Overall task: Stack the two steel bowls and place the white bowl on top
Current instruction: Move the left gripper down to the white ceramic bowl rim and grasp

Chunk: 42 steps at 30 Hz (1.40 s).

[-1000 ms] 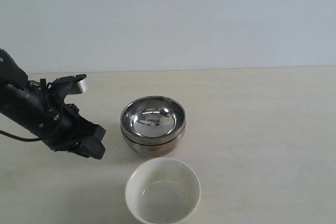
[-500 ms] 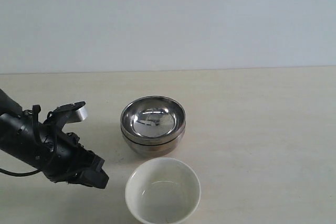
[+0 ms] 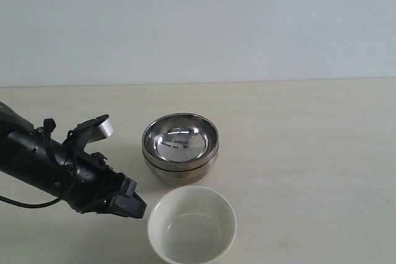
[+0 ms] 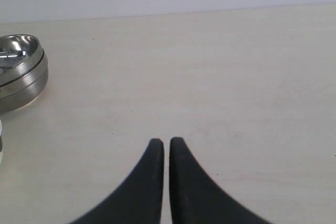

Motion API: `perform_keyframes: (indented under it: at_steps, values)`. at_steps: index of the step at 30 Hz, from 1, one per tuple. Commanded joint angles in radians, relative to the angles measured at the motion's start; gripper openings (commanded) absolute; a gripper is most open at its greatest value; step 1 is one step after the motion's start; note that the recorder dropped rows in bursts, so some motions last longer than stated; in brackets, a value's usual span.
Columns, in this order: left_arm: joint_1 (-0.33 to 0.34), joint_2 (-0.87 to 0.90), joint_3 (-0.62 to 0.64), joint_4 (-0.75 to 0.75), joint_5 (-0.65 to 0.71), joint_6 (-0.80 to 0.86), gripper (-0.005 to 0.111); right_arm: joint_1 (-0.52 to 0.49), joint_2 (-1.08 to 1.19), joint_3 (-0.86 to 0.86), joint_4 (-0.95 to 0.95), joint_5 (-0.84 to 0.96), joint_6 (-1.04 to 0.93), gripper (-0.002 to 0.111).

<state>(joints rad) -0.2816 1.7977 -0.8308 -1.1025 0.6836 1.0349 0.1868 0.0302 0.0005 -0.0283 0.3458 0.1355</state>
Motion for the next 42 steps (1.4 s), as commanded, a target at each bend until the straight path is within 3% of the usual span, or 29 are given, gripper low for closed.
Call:
perform_keyframes:
  at_steps: [1, 22, 31, 42]
  values:
    - [-0.031, -0.01, 0.004, -0.056, 0.048, 0.056, 0.033, -0.007, 0.002, 0.0, -0.008, -0.011, 0.0, 0.0]
    - [-0.031, 0.05, 0.004, -0.105, -0.009, 0.058, 0.033, -0.007, 0.002, 0.0, -0.008, -0.011, 0.0, 0.0]
    - [-0.031, 0.082, 0.004, -0.242, 0.013, 0.172, 0.033, -0.007, 0.002, 0.0, -0.008, -0.011, 0.0, 0.0]
    - [-0.031, 0.1, 0.004, -0.197, 0.049, 0.173, 0.033, -0.007, 0.002, 0.0, -0.008, -0.011, 0.0, 0.0]
